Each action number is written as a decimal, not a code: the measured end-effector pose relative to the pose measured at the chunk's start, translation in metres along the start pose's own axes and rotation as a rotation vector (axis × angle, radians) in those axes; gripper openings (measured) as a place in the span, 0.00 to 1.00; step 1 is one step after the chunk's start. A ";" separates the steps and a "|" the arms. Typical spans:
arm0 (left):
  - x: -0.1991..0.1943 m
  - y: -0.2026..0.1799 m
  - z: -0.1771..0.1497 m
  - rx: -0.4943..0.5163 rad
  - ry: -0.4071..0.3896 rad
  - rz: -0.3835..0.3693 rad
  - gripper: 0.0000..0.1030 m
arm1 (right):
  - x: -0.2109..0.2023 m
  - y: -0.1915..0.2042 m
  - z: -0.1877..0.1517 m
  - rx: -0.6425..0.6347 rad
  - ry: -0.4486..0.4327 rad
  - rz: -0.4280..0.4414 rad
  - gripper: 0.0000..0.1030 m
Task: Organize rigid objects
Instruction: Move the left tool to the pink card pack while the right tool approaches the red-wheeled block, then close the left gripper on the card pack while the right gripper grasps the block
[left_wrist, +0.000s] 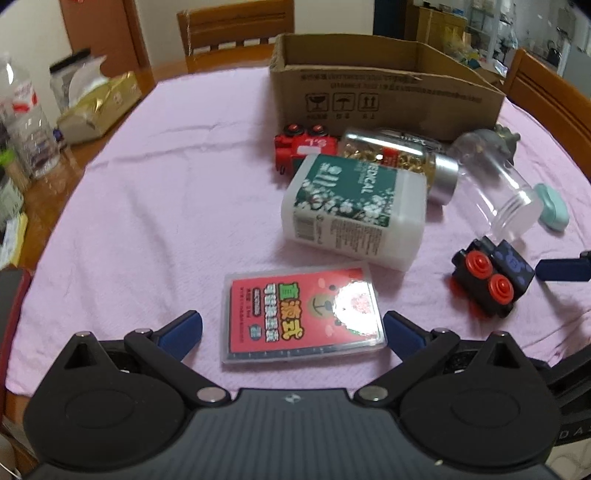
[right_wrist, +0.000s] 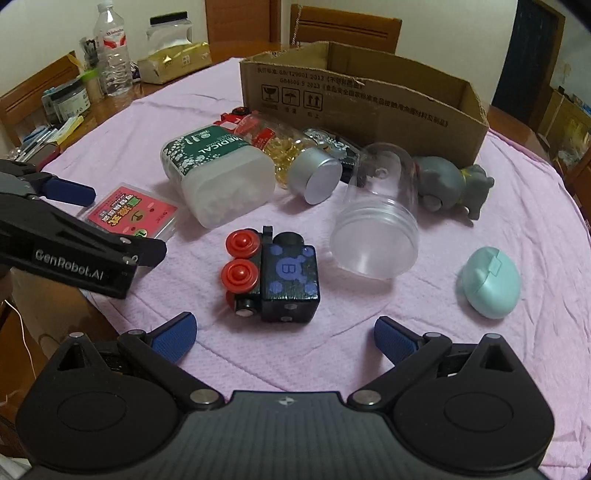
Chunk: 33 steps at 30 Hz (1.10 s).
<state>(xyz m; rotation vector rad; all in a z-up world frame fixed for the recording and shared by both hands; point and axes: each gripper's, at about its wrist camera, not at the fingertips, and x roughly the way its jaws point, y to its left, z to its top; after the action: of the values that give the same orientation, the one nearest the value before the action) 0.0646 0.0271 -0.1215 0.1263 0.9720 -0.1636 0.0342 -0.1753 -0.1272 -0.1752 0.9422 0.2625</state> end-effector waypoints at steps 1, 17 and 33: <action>0.000 0.003 0.000 -0.007 0.006 -0.003 1.00 | 0.000 0.000 -0.001 -0.004 -0.006 0.002 1.00; 0.008 0.004 0.012 0.034 0.005 -0.059 0.97 | 0.000 -0.002 -0.003 -0.022 -0.039 0.019 1.00; 0.010 0.008 0.013 0.042 0.030 -0.062 0.99 | 0.005 0.013 0.023 -0.120 -0.013 0.043 0.76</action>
<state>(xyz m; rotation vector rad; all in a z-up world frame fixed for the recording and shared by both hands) 0.0819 0.0318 -0.1220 0.1380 1.0034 -0.2400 0.0508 -0.1562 -0.1181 -0.2637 0.9183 0.3599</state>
